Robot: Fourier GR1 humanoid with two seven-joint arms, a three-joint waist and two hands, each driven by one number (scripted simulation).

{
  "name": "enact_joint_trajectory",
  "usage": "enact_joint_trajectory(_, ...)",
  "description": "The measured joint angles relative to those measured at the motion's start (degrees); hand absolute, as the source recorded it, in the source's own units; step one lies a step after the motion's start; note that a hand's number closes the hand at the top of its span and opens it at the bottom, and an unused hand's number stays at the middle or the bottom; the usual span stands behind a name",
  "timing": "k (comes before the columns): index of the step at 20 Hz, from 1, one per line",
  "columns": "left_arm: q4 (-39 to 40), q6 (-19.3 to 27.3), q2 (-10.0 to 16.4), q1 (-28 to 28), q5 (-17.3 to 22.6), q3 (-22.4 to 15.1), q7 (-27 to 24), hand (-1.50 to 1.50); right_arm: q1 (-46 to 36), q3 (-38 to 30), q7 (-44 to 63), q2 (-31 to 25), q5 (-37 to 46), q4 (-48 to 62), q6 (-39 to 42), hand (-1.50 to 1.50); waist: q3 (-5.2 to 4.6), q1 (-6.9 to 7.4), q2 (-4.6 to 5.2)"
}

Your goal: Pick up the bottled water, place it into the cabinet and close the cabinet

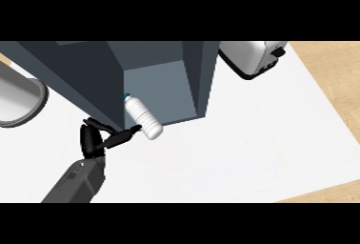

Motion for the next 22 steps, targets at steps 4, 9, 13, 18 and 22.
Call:
enact_joint_trajectory(4,0.34,-1.15,2.04,-0.09,-1.79,-2.17,-0.04,-1.5,-0.64,0.21,-0.14,-0.1,-0.52,0.25,0.4,-1.5,-0.03,-0.47,0.06)
enact_joint_trajectory(9,2.57,-2.28,3.53,-3.06,-2.07,-2.13,1.21,1.5,-1.11,0.1,0.14,-0.52,-0.65,0.37,0.43,-1.5,-0.58,-0.37,0.22)
enact_joint_trajectory(13,3.86,-4.29,2.71,-4.3,-1.32,-1.96,1.58,1.5,-1.02,-0.15,0.39,-0.94,-0.71,0.47,0.7,-1.5,-0.85,0.32,0.15)
enact_joint_trajectory(18,5.31,-6.97,1.2,-5.51,-0.03,-1.77,2.67,1.5,-0.69,-0.71,0.32,-1.2,-0.36,0.47,0.97,-1.5,-1.01,2.14,-0.04)
enact_joint_trajectory(22,7.11,-8.1,-0.48,-5.49,0.65,-1.58,2.5,1.5,-0.52,-1.36,0.59,-1.95,-0.68,-0.16,1.44,-1.5,-1.08,3.37,-0.18)
